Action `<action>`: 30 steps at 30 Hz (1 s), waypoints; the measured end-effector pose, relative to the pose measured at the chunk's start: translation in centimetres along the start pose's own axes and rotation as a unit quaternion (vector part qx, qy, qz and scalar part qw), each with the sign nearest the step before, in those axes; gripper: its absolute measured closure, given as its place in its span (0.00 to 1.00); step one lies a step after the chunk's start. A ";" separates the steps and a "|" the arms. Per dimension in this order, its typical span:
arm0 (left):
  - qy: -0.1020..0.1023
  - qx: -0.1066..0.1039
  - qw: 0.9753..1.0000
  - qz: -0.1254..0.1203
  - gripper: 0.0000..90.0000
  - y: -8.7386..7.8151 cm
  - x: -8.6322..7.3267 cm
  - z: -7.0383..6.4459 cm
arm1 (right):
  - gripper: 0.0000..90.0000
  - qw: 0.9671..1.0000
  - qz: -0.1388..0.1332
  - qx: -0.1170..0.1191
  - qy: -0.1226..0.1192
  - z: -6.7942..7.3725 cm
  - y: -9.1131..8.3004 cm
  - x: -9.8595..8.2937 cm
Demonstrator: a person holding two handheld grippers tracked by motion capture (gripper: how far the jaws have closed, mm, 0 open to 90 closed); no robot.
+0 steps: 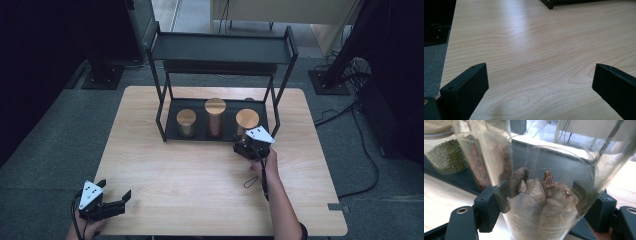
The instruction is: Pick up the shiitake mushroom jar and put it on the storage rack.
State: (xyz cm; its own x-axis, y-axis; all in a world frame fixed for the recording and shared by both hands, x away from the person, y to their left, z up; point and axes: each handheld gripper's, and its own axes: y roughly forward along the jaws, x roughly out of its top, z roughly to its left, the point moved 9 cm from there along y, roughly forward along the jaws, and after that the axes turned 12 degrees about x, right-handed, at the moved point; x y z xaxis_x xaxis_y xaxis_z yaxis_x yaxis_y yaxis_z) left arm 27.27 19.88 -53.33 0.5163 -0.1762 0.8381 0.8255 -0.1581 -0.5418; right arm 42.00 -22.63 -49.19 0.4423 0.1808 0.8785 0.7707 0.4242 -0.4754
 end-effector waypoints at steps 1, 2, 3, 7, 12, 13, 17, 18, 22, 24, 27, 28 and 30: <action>0.000 0.000 1.000 0.000 0.01 0.0 0.0 0.0 | 0.28 1.000 0.000 -0.001 0.001 -0.1 0.1 0.1; 0.000 0.000 1.000 0.000 0.01 0.0 0.0 0.0 | 0.28 1.000 -0.001 0.000 0.001 -0.2 0.2 0.2; 0.000 0.000 1.000 0.000 0.01 0.0 0.0 0.0 | 0.28 1.000 -0.001 -0.002 0.002 -0.3 0.3 0.3; -0.001 0.000 1.000 -0.001 0.01 0.0 0.0 0.0 | 0.28 1.000 0.001 -0.004 0.006 -0.5 0.7 0.4; -0.001 0.000 1.000 -0.001 0.01 0.0 0.0 0.0 | 0.28 1.000 0.002 -0.008 0.013 -1.0 1.4 0.4; -0.001 0.000 1.000 -0.001 0.01 0.0 0.0 0.0 | 0.28 1.000 0.003 -0.009 0.015 -1.1 1.5 0.4; -0.001 0.000 1.000 -0.001 0.01 0.0 0.0 0.1 | 0.28 1.000 0.006 -0.011 0.016 -1.3 2.1 0.5; -0.001 0.001 1.000 -0.001 0.01 0.0 0.0 0.0 | 0.28 1.000 0.006 -0.012 0.016 -1.4 2.2 0.5; -0.002 0.000 1.000 -0.002 0.01 0.0 0.0 0.0 | 0.28 1.000 0.006 -0.014 0.015 -1.6 2.8 0.9; -0.003 0.000 1.000 -0.002 0.01 0.0 0.0 0.0 | 0.28 1.000 0.006 -0.015 0.017 -1.6 3.1 1.0; -0.002 -0.001 1.000 -0.001 0.01 0.0 0.0 0.0 | 0.28 1.000 0.007 -0.017 0.019 -1.7 3.5 1.0; -0.003 -0.001 1.000 -0.002 0.01 0.0 0.0 0.0 | 0.28 1.000 0.008 -0.018 0.019 -1.7 3.6 0.9; -0.003 -0.001 1.000 -0.002 0.01 -0.1 0.0 0.0 | 0.28 1.000 0.010 -0.019 0.017 -1.8 4.0 0.8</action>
State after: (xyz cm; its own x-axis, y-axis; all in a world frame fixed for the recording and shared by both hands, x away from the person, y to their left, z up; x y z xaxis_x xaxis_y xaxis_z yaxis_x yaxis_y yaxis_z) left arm 27.23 19.91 -53.28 0.5146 -0.1688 0.8406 0.8270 -0.1614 -0.5386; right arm 46.26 -22.38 -50.43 0.4722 0.1588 0.8671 0.7783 0.3868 -0.4947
